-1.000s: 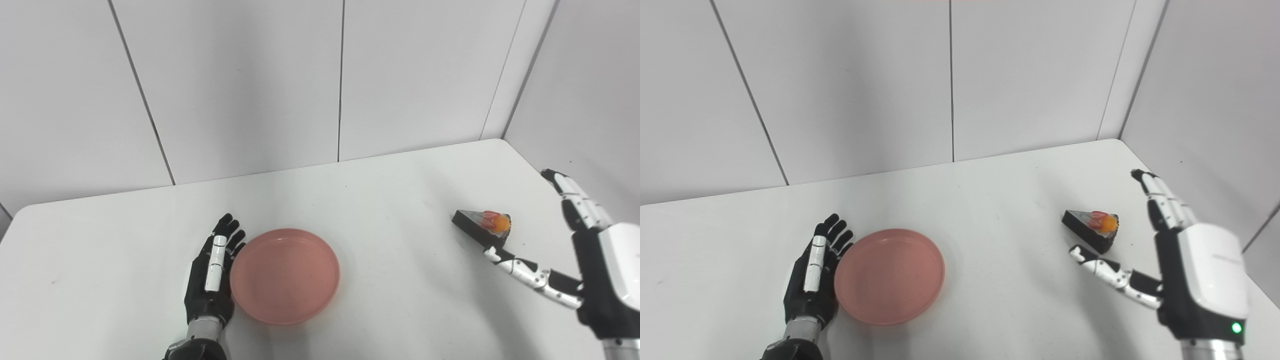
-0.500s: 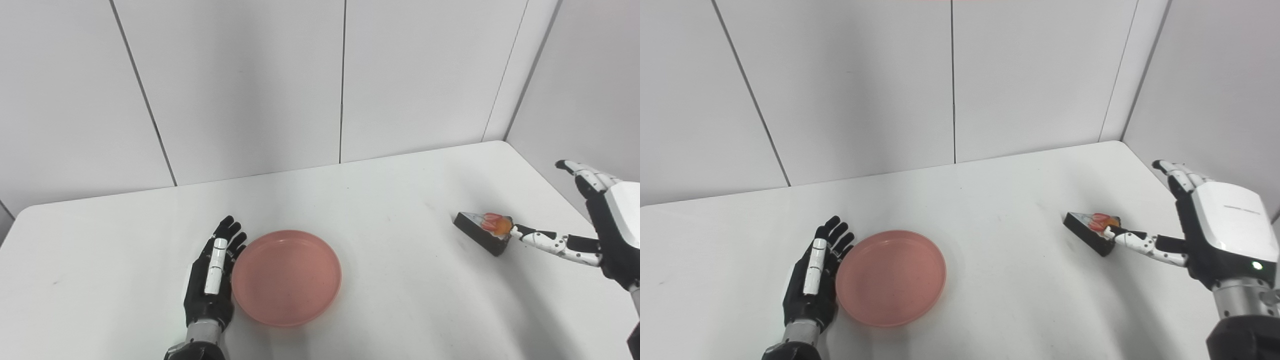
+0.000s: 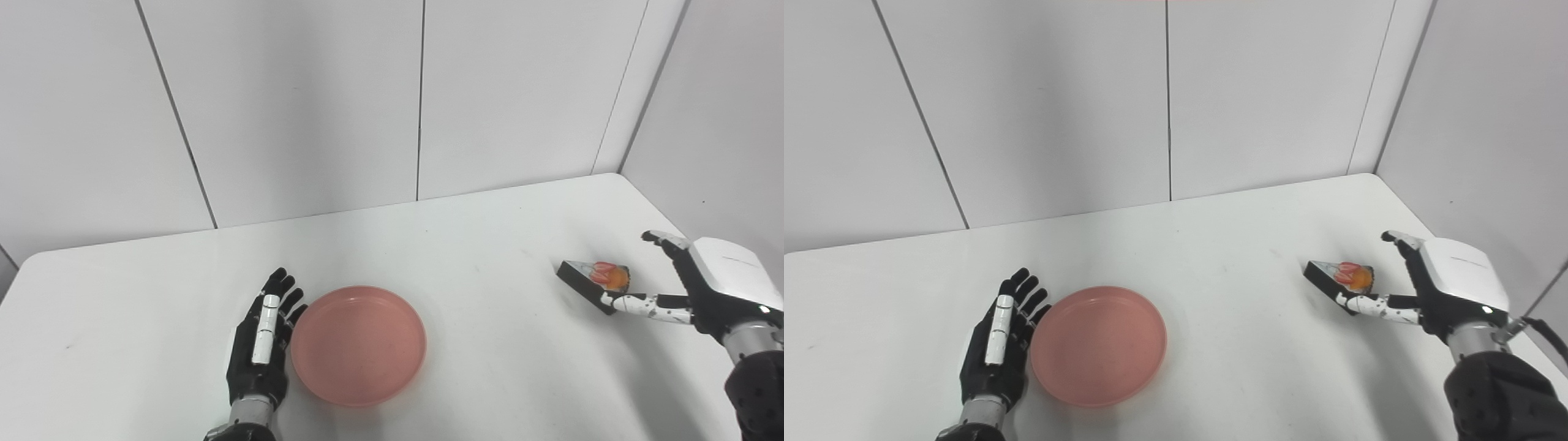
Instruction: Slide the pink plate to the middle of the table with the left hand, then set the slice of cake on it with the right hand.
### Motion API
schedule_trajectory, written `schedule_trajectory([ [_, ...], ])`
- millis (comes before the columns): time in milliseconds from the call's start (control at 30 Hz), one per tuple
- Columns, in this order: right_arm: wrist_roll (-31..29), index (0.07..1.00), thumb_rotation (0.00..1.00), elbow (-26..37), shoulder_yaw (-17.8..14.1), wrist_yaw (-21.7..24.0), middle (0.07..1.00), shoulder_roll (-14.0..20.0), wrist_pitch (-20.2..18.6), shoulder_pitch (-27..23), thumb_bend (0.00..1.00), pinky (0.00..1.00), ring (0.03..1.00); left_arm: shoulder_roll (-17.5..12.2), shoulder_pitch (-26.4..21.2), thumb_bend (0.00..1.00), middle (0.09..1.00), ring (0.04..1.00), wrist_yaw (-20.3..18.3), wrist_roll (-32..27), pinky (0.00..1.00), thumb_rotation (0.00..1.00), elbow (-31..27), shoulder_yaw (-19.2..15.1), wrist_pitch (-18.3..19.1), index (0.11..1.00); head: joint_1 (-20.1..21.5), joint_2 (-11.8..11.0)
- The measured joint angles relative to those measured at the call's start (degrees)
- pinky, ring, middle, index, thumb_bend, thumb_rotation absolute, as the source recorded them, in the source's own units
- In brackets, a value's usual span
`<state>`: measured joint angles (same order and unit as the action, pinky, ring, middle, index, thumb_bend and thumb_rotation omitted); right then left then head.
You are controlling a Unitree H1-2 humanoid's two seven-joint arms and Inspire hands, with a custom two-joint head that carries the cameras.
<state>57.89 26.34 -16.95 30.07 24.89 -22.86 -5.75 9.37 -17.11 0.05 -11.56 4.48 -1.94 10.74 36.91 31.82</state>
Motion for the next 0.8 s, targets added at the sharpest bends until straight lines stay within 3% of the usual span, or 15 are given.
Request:
schedule_trajectory([
  [200, -0.7, 0.846, 0.68, -3.4, 3.1, -0.2, 0.854, 0.8, -0.5, -1.0, 1.0, 0.67, 0.811, 0.0, 0.0, 0.81, 0.882, 0.869, 0.0, 0.0, 0.86, 0.68, 0.0, 0.0, 0.0, 0.819, -0.1, 0.1],
  [633, -1.8, 0.842, 0.7, -8.1, 6.1, -0.6, 0.862, 3.2, -1.0, -3.3, 0.98, 0.63, 0.793, 0.0, 0.0, 0.81, 0.886, 0.871, 0.0, 0.0, 0.88, 0.69, 0.1, 0.2, 0.0, 0.833, -0.4, 0.3],
  [800, -1.6, 0.846, 0.7, -10.1, 7.4, -1.4, 0.873, 4.2, -1.1, -3.3, 0.97, 0.69, 0.812, 0.0, 0.0, 0.82, 0.893, 0.879, -0.1, 0.0, 0.89, 0.68, 0.1, 0.1, 0.0, 0.838, -0.6, 0.4],
])
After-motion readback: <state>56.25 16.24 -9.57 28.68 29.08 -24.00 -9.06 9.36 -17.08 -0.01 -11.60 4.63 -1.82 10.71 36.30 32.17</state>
